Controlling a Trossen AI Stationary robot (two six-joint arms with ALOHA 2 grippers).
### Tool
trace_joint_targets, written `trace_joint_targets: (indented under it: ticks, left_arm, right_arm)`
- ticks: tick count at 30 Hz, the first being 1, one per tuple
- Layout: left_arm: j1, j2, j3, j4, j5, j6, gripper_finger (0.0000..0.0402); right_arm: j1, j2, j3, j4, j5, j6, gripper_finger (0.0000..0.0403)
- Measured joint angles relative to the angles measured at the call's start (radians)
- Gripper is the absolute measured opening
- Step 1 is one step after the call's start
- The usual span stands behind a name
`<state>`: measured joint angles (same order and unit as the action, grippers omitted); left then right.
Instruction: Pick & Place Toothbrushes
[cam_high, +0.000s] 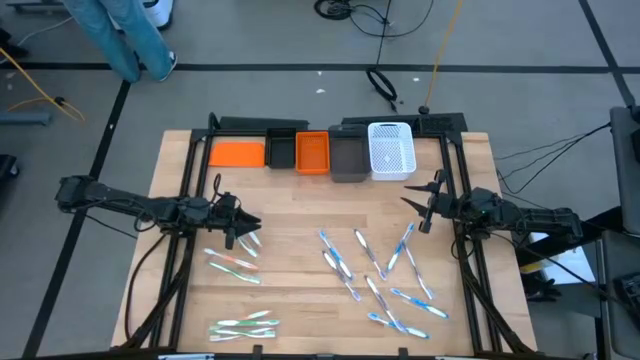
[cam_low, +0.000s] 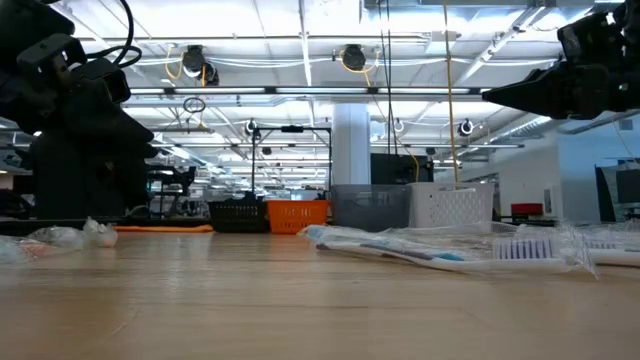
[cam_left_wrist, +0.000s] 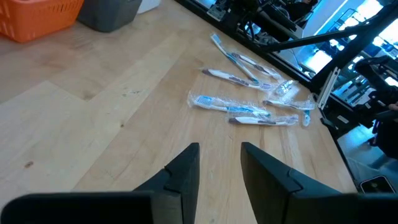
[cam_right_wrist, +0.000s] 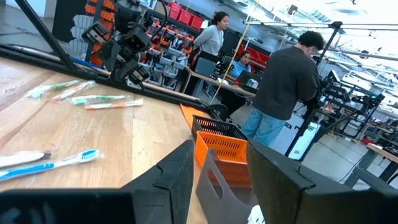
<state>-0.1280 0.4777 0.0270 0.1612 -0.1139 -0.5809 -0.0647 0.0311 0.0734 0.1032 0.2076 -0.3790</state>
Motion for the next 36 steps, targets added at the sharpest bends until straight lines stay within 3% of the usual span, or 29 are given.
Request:
trace_joint_targets:
  ticks: [8, 11, 19, 25, 31, 36]
  left_arm:
    - [0.0, 0.0, 0.0, -0.001, 0.0, 0.001, 0.0118]
    - [0.0, 0.0, 0.0, -0.017, 0.003, 0.072, 0.0118]
    - [0.0, 0.0, 0.0, -0.009, 0.006, 0.209, 0.0118]
    - [0.0, 0.0, 0.0, 0.069, 0.005, 0.178, 0.0118]
    - [0.0, 0.0, 0.0, 0.178, -0.085, 0.176, 0.0118]
    - [0.0, 0.0, 0.0, 0.217, -0.177, 0.163, 0.0118]
  right_arm:
    - [0.0, 0.0, 0.0, -0.002, -0.002, 0.0, 0.0139]
    - [0.0, 0.0, 0.0, -0.002, -0.003, 0.001, 0.0139]
    - [0.0, 0.0, 0.0, -0.002, -0.003, 0.224, 0.0139]
    - [0.0, 0.004, 0.0, -0.002, -0.054, 0.323, 0.0139]
    - [0.001, 0.051, 0.004, -0.001, -0.134, 0.425, 0.0139]
    - [0.011, 0.17, 0.048, 0.0, -0.205, 0.494, 0.0139]
